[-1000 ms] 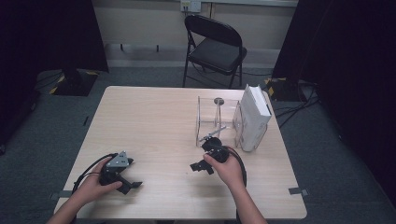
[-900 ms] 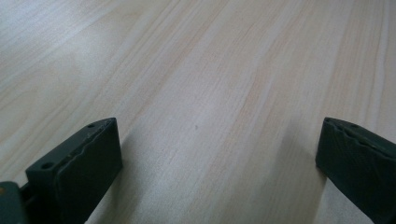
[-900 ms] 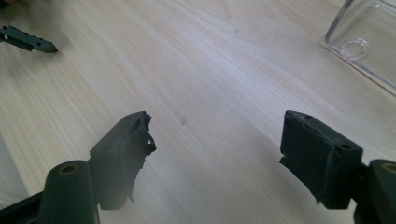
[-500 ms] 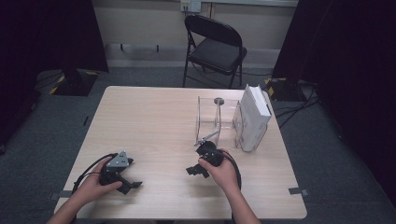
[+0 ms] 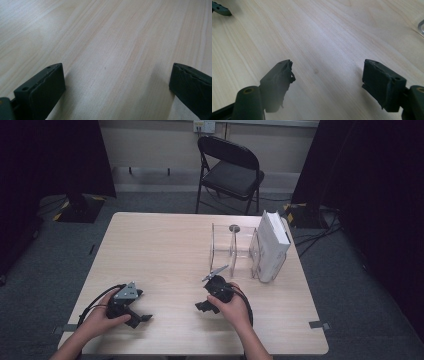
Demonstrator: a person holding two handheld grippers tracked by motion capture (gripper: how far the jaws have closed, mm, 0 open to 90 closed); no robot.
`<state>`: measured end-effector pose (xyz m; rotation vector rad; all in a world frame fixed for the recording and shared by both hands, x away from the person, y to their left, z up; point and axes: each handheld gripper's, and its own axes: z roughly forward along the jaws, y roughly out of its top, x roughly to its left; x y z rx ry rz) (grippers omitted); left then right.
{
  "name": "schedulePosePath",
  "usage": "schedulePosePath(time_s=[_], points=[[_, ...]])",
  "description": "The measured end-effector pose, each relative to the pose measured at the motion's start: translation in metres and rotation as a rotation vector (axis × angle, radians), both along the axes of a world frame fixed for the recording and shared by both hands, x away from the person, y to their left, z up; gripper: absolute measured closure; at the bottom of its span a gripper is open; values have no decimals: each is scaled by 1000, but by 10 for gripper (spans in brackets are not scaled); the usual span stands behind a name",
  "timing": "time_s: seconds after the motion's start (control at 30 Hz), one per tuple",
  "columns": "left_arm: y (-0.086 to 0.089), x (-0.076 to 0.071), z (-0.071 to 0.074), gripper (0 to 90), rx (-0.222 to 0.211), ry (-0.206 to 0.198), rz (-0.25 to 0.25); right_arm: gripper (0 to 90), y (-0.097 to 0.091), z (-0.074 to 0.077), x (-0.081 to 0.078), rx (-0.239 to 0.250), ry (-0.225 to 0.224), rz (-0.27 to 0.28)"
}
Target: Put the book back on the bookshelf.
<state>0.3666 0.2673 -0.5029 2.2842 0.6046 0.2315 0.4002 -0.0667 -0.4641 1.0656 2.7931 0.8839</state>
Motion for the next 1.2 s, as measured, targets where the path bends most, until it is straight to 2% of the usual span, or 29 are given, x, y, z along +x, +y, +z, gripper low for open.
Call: schedulePosePath(time_s=[0.13, 0.17, 0.27, 0.6, 0.9, 1.0, 1.03, 1.2], points=[[0, 0, 0, 0, -2, -1, 0, 227, 6, -5, -2, -6, -48, 41], [0, 0, 0, 0, 0, -1, 0, 226, 7, -6, -3, -14, -42, 36], [0, 0, 0, 0, 0, -4, 4, 223, 10, -11, -5, -30, -60, 55], [0, 0, 0, 0, 1, 0, 0, 164, 16, -16, -10, -43, -115, 84], [0, 0, -1, 0, -4, -7, 6, 153, 13, -20, -15, -9, -148, 74], [0, 0, 0, 0, 1, -1, 0, 152, 11, -23, -16, 9, -172, 78], [0, 0, 0, 0, -3, -6, 6, 152, 12, -23, -18, 8, -164, 60], [0, 0, 0, 0, 0, -1, 0, 151, 11, -26, -22, 11, -213, 74]])
